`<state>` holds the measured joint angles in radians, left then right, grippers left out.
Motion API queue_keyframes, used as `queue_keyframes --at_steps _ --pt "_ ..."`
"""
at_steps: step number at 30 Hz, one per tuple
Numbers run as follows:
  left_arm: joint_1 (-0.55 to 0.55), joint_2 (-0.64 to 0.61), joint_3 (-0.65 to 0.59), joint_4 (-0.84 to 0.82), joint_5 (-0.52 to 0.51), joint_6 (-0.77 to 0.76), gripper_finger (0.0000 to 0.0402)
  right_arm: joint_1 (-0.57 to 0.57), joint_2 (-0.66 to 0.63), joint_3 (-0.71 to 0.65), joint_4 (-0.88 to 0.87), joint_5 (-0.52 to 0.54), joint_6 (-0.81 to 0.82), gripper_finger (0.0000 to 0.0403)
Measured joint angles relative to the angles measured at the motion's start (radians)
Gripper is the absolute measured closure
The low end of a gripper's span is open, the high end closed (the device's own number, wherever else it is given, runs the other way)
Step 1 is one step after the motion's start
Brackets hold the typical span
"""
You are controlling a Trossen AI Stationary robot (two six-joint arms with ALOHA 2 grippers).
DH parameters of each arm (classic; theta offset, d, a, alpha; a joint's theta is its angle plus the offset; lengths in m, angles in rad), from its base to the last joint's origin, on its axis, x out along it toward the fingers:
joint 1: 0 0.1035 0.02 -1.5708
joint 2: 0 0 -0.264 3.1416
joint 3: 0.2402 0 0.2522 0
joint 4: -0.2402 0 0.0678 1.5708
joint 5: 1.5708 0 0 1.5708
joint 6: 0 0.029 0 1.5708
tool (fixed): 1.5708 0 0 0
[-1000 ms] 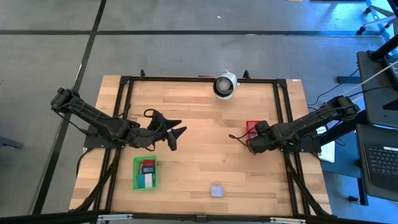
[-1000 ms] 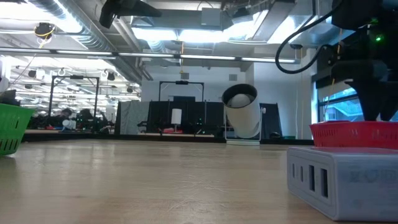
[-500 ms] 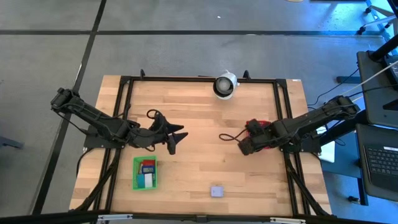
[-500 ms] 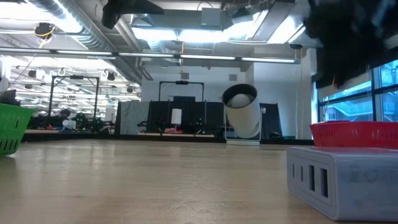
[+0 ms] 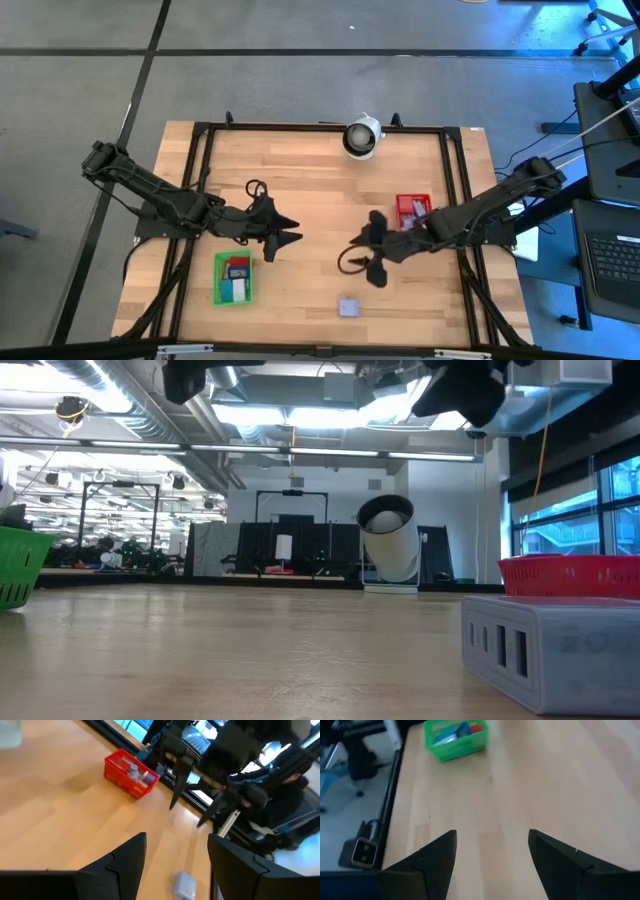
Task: Pick & Place Office items
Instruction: Put the light blue charger adapter into the red bin
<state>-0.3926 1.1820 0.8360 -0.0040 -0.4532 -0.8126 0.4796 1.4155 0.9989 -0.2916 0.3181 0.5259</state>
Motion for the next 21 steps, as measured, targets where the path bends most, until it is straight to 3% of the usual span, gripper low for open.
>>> queue_keyframes --at_steps 8,13,16,21 --pt "-0.029 0.0 0.0 0.0 -0.013 -0.057 0.0194 0.043 0.172 0.0 0.216 -0.183 -0.137 0.0153" --pt "-0.033 0.0 0.0 0.0 -0.027 -0.109 0.0194 0.123 0.288 0.0 0.378 -0.221 -0.086 0.0153" --pt "-0.033 0.0 0.0 0.0 -0.026 -0.109 0.0194 0.178 0.334 0.0 0.421 -0.174 -0.088 0.0153" --pt "-0.036 0.0 0.0 0.0 -0.022 -0.109 0.0194 0.257 0.377 -0.001 0.419 0.016 -0.219 0.0153"
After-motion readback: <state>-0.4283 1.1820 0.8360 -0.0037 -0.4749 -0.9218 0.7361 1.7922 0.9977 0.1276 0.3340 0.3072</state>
